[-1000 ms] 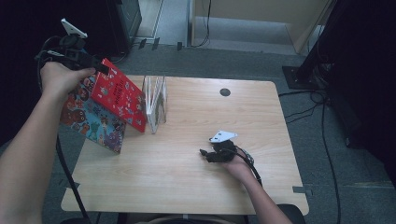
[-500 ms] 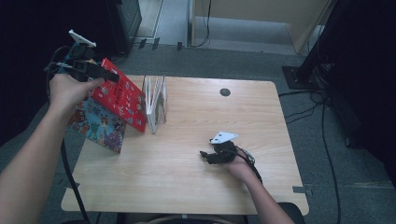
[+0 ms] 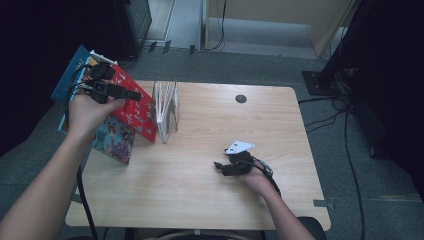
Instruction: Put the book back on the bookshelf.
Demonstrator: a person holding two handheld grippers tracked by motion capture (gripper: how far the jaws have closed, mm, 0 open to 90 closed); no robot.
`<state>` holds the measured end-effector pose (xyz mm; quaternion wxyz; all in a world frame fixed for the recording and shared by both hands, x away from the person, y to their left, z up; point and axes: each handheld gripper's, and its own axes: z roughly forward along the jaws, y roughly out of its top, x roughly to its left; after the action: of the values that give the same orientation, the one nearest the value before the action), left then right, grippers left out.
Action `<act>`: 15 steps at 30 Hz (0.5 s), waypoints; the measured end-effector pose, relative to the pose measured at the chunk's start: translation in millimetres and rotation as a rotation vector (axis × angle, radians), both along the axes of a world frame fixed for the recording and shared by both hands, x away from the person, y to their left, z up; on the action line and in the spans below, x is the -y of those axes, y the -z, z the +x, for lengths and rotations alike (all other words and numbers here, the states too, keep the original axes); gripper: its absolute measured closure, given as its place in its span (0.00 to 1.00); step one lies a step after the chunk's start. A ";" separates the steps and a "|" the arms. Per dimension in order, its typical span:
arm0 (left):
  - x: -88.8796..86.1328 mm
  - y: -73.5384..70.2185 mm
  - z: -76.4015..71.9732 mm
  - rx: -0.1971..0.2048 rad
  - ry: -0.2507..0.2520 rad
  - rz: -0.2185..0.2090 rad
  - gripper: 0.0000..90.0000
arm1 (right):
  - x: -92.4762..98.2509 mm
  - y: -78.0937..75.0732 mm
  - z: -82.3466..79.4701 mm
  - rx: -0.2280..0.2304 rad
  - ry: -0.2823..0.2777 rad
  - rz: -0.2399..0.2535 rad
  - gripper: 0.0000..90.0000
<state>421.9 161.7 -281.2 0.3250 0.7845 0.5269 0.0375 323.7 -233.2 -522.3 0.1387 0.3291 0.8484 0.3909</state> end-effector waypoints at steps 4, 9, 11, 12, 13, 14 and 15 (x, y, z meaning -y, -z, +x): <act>9.4 6.4 -7.5 0.011 0.028 -0.001 0.48 | -0.1 0.1 0.0 0.001 0.002 0.001 0.35; 21.7 15.9 -19.8 0.015 0.062 -0.017 0.47 | 0.0 0.0 0.0 0.000 0.001 0.000 0.35; 26.5 20.9 -24.3 0.005 0.081 -0.038 0.47 | 0.0 0.0 0.0 0.000 0.000 0.000 0.35; 29.3 23.2 -26.6 0.007 0.085 -0.036 0.47 | 0.0 0.0 0.0 0.000 0.001 0.000 0.35; 32.0 25.5 -29.0 0.010 0.093 -0.034 0.47 | 0.0 0.0 0.0 0.000 0.000 0.000 0.35; 34.3 27.8 -30.9 0.010 0.102 -0.030 0.47 | 0.0 0.0 0.0 0.000 0.001 0.000 0.35; 37.0 30.7 -33.4 0.014 0.107 -0.031 0.47 | 0.0 0.0 0.0 0.000 0.001 0.000 0.35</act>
<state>388.5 124.6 -311.9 0.3422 0.8062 0.4823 0.0175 323.7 -233.2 -522.4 0.1389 0.3293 0.8482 0.3909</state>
